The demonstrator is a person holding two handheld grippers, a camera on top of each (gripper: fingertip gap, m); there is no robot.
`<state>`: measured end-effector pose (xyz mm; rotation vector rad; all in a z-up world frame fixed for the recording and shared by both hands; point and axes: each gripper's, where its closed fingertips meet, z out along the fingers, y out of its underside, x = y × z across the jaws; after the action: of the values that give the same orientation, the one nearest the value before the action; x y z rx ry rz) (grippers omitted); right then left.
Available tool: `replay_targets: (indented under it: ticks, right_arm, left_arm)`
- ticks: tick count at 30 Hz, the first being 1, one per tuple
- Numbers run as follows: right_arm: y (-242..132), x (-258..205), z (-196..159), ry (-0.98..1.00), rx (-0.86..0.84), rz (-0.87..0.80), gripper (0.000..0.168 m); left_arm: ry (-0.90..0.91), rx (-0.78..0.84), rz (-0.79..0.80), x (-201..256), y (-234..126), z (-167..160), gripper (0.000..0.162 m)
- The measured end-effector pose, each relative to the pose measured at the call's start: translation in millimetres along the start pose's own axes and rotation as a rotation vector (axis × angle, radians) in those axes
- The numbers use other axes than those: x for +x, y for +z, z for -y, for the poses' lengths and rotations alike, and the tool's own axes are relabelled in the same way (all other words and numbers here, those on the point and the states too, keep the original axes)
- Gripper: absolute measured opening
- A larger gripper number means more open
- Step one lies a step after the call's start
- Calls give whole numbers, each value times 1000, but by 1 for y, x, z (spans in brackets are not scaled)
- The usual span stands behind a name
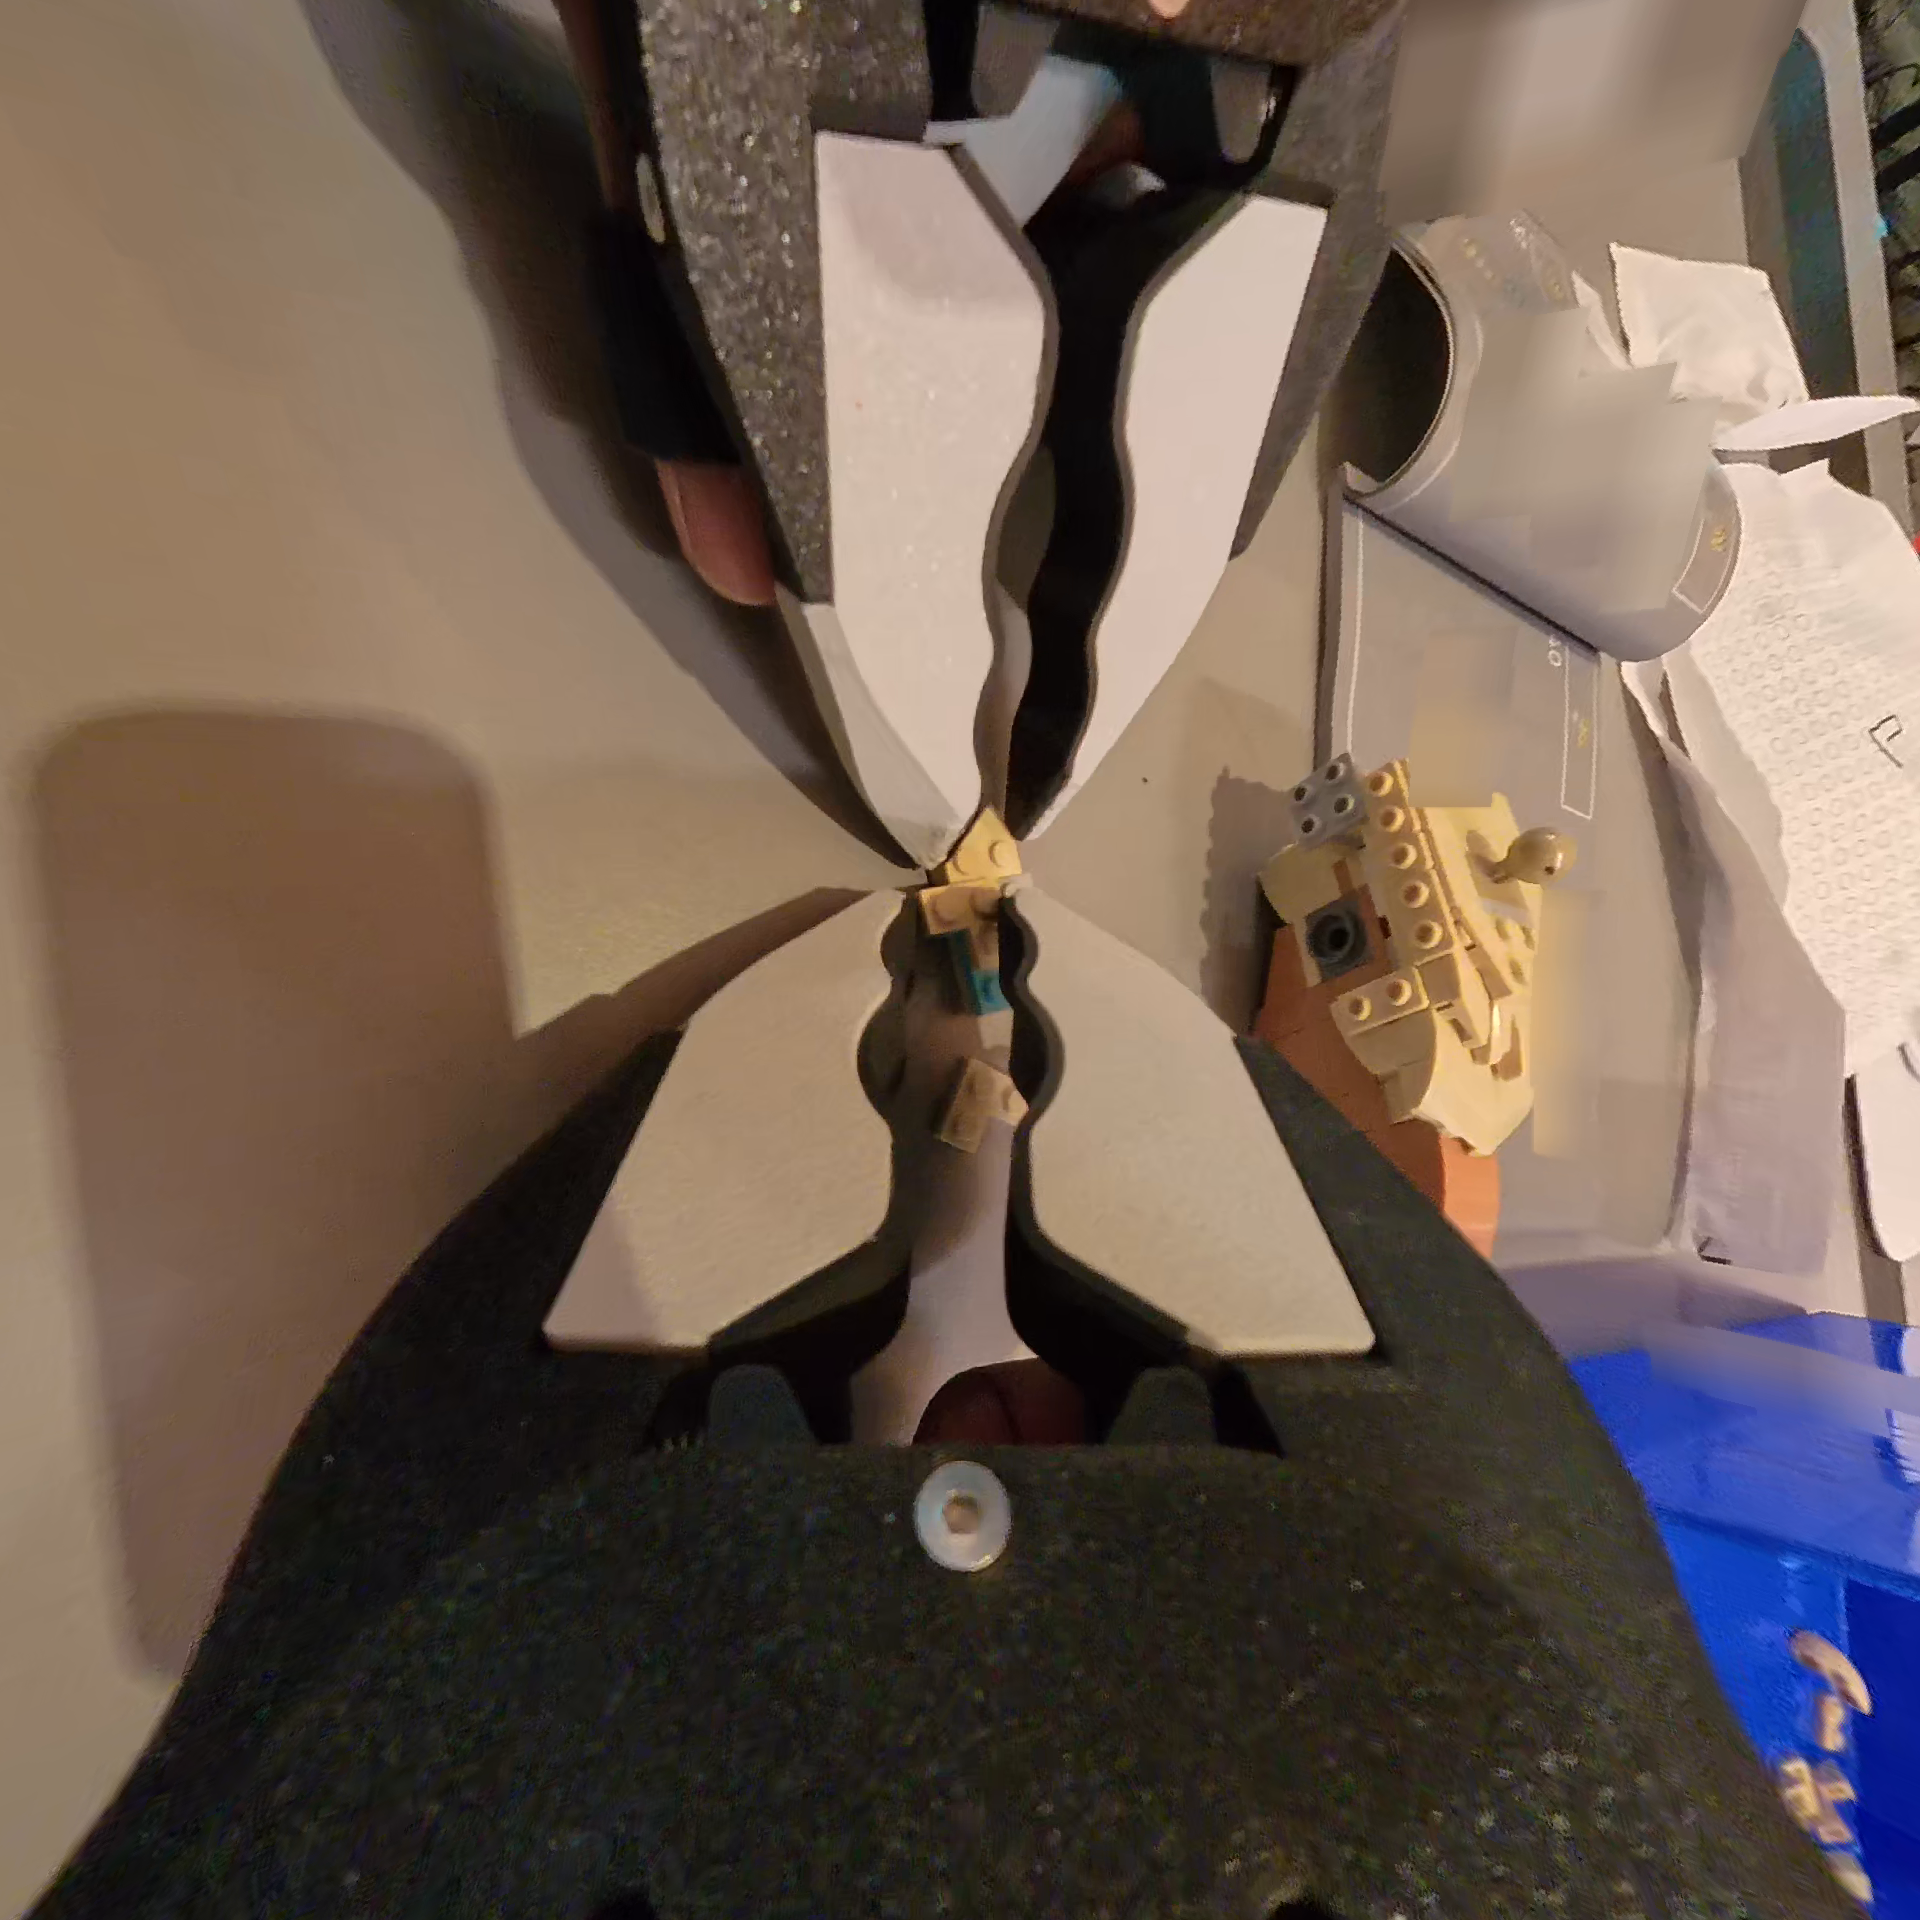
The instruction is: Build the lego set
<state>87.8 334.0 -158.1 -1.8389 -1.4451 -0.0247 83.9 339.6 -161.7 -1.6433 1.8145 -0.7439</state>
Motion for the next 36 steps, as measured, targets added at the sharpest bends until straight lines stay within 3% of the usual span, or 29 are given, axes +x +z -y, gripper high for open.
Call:
replay_targets:
  ticks: [19,26,32,36]
  right_arm:
    - [-3,6,3,452,127,183,14]
    - [-3,6,3,438,130,183,14]
    - [-7,5,4,504,151,233,13]
    - [-12,8,7,545,199,260,7]
  left_arm:
    - [-13,27,-1,-1,-3,3,10]
    - [-1,31,3,0,-3,3,10]
    - [134,50,15,6,-5,4,17]
    - [322,137,57,5,-12,11,21]
